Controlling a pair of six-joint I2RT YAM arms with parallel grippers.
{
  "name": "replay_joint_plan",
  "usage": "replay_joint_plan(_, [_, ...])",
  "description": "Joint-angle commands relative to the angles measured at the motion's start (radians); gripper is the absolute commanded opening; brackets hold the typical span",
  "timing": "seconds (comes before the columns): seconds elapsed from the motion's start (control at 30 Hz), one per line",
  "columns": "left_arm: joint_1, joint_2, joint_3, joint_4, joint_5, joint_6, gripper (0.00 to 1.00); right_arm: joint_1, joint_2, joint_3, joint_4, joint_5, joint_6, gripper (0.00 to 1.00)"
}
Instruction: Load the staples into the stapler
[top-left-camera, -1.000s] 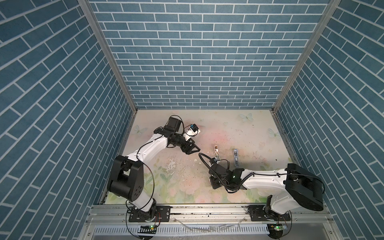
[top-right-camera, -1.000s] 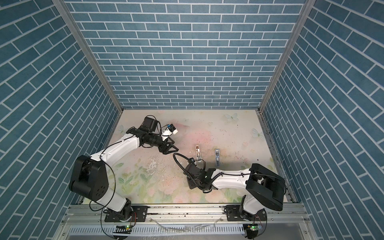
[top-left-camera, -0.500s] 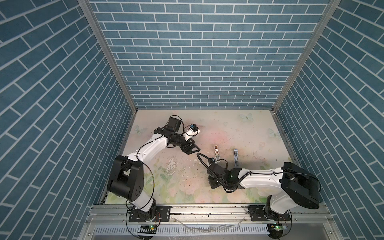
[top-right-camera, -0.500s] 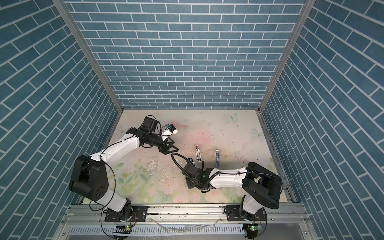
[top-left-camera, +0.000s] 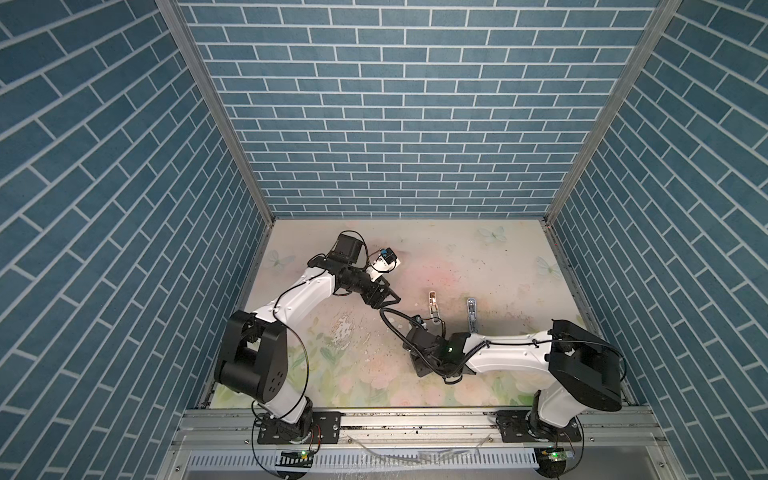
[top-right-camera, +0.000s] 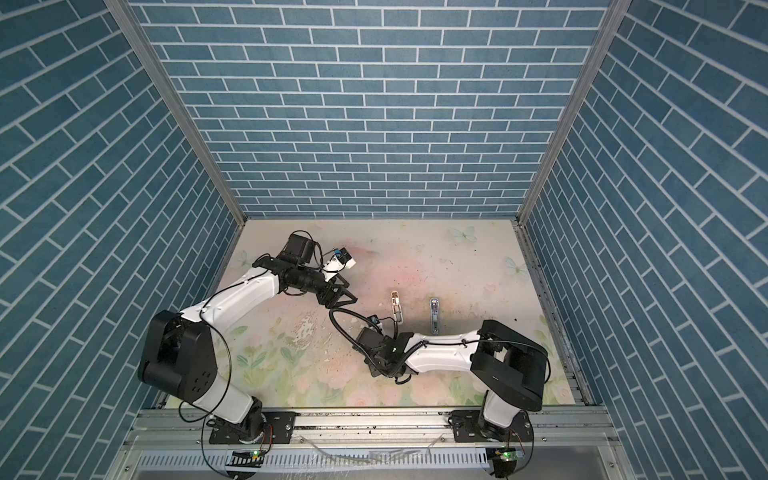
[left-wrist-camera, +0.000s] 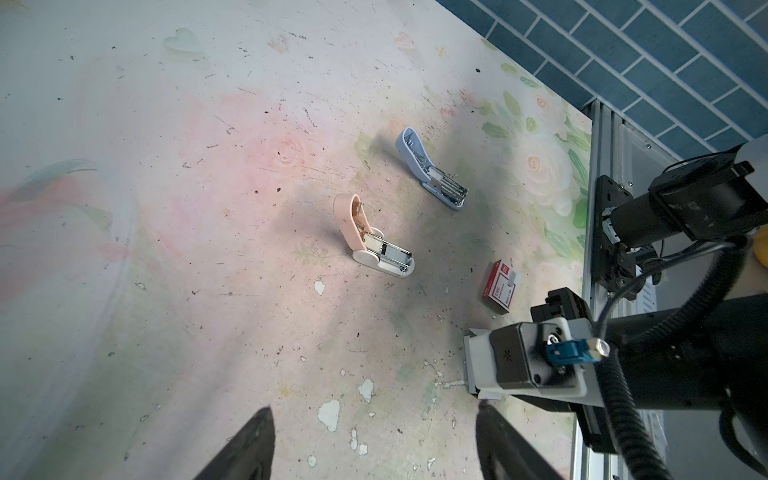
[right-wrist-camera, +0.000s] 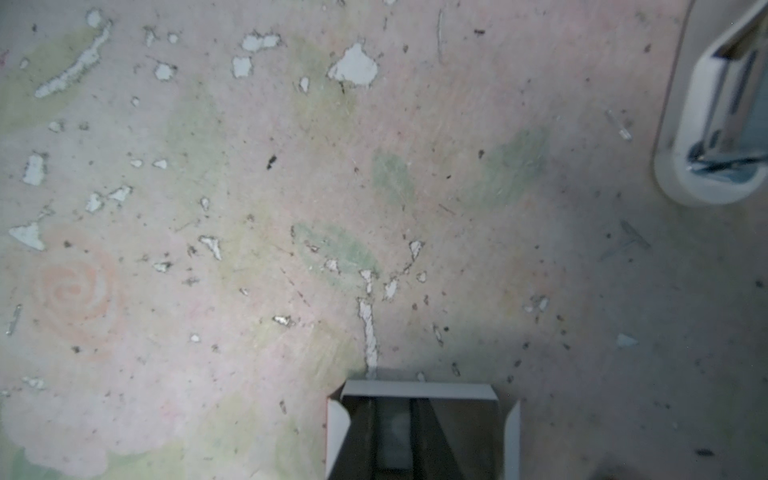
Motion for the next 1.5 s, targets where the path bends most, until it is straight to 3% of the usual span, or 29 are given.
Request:
replay_joint_plan(0.0, [0.002, -0.007, -0.014, -0.003, 0.016, 0.009, 0.77, 0.006, 0.023, 0.004, -0.095, 0.046, 0.031, 0.14])
replay_joint_plan(0.17, [0.003, -0.008, -0.015, -0.003, 0.015, 0.009, 0.77, 0.007, 0.008, 0.006, -0.107, 0.071, 0.036, 0.14])
replay_joint_plan(0.33, [0.002, -0.006, -0.016, -0.003, 0.015, 0.009, 0.77, 0.007, -0.008, 0.007, -0.105, 0.079, 0.035, 0.24])
replay_joint_plan(0.6, [0.003, -0.007, -0.016, -0.003, 0.014, 0.009, 0.77, 0.007, -0.003, 0.015, -0.096, 0.077, 0.031, 0.27])
replay_joint_plan(1.0, [0.002, -0.005, -0.015, -0.003, 0.015, 0.008, 0.77, 0.009, 0.008, 0.018, -0.092, 0.08, 0.025, 0.26])
replay_joint_plan(1.47, [0.002, 0.003, -0.009, -0.009, 0.014, 0.008, 0.77, 0.009, 0.018, 0.028, -0.129, 0.128, 0.027, 0.15])
